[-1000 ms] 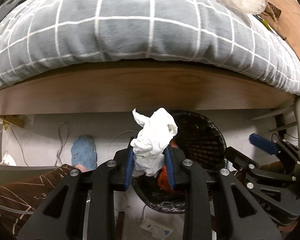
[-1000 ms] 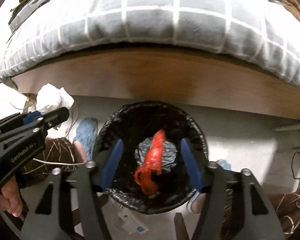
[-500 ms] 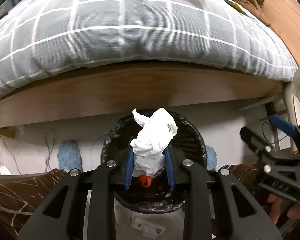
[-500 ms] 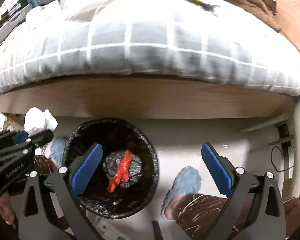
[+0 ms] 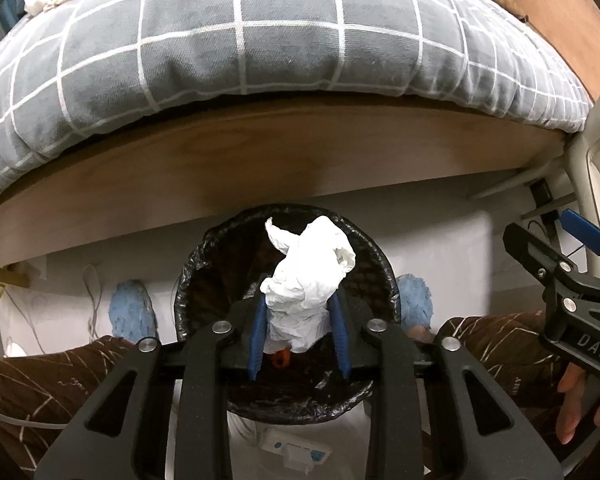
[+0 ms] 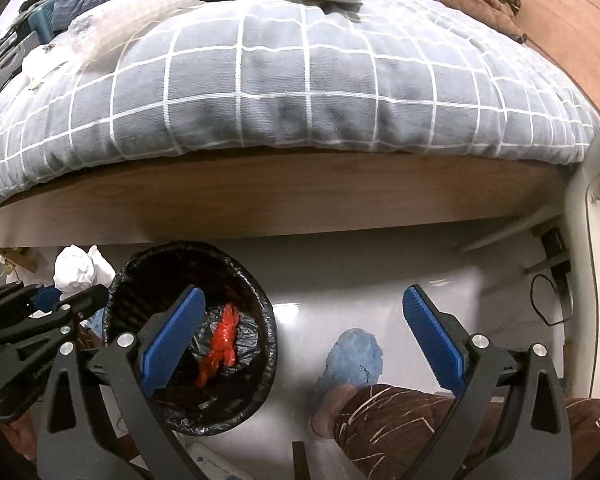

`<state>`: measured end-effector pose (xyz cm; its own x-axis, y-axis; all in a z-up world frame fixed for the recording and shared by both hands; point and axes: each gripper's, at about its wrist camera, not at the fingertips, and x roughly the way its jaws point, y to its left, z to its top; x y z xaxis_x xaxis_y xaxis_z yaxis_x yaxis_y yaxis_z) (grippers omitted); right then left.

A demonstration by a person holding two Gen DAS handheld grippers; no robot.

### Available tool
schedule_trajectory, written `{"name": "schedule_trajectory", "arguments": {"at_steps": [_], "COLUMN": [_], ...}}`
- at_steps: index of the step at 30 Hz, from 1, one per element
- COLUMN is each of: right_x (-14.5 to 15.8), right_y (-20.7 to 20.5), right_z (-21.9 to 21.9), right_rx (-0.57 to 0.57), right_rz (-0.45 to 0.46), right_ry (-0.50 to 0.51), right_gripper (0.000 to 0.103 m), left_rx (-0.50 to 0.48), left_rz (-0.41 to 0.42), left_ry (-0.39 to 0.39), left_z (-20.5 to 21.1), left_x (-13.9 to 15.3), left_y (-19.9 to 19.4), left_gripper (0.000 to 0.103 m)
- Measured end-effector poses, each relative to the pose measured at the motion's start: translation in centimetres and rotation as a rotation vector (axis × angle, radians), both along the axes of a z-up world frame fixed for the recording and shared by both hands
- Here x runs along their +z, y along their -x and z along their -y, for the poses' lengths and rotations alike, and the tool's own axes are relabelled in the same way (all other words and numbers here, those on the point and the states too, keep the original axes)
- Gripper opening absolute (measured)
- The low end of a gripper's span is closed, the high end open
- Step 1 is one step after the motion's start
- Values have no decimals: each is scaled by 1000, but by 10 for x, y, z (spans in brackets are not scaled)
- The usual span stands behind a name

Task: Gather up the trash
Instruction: 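Open the left tool to drop the white tissue into the bin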

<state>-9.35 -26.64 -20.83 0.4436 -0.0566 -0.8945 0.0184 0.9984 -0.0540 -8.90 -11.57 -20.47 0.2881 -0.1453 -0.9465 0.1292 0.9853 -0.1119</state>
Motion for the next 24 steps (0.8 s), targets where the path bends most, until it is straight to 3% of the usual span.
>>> {"name": "schedule_trajectory", "arguments": {"at_steps": [7,17,24], "right_x": [1,19,44], "right_y": [-1,-4,-6], "right_z": [-6,-18,-21], "right_rx": [6,35,41], "right_rz": [6,55,118], "right_ry": [-1,-5,0], "right_gripper": [95,95,95], "left_rx": [1,47,66], "left_rz": [21,89,171], "left_ry": [-31,-66,-80], "left_z": [-6,-23,-27], "left_x": [-5,18,48], "left_y": [-1,-2,3], "left_gripper": [57,90,97]}}
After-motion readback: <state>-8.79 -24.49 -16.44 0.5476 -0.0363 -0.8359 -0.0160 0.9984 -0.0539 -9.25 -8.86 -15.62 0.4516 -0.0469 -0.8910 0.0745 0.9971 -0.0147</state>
